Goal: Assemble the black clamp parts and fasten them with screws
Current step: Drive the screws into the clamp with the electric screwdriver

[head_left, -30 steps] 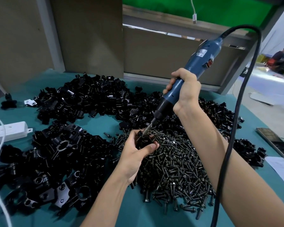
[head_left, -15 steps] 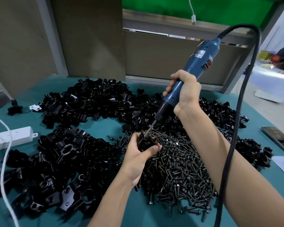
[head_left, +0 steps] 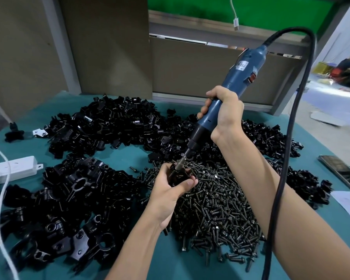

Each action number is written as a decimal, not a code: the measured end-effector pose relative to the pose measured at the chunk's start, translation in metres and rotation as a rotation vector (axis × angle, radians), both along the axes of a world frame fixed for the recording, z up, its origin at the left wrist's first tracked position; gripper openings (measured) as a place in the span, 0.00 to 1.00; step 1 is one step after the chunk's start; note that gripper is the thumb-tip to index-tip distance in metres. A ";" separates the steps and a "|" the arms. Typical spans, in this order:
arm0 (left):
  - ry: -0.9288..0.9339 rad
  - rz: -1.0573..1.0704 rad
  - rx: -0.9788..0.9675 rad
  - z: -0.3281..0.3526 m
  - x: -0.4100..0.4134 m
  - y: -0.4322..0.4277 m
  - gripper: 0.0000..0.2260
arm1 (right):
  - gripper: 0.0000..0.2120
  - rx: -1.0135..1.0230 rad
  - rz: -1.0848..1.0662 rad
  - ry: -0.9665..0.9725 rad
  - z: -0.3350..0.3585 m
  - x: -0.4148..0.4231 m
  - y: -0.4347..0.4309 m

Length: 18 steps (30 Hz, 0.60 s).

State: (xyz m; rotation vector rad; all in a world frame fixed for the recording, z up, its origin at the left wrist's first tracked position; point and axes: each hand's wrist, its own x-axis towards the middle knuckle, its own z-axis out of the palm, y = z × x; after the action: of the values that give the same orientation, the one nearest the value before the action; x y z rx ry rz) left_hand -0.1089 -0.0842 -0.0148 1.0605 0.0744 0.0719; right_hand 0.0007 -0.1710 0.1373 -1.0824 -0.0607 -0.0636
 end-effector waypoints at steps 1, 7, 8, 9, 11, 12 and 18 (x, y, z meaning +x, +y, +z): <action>-0.006 -0.002 -0.002 0.000 0.000 0.000 0.23 | 0.07 -0.002 0.001 0.000 0.000 0.000 0.000; -0.014 0.005 -0.014 -0.001 0.001 0.000 0.22 | 0.07 0.007 0.009 0.000 -0.002 0.000 0.001; -0.016 0.009 -0.012 -0.001 0.001 0.000 0.22 | 0.07 0.010 0.009 -0.001 -0.002 0.000 0.001; -0.017 0.014 -0.016 -0.001 0.001 0.000 0.22 | 0.07 0.013 0.009 -0.002 -0.003 0.000 0.002; -0.018 0.015 -0.036 0.000 0.001 0.001 0.21 | 0.07 0.018 0.012 -0.005 -0.004 0.000 0.002; -0.018 0.004 -0.059 0.000 0.001 0.000 0.21 | 0.07 0.017 0.018 -0.011 -0.004 0.000 0.001; -0.010 -0.100 -0.204 0.003 -0.002 -0.008 0.20 | 0.07 -0.029 0.130 -0.121 0.001 -0.003 -0.002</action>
State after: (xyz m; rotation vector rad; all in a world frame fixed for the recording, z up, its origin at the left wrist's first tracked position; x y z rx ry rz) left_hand -0.1108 -0.0923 -0.0116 0.8580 0.0191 -0.0210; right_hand -0.0020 -0.1730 0.1384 -1.1006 -0.2412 -0.0109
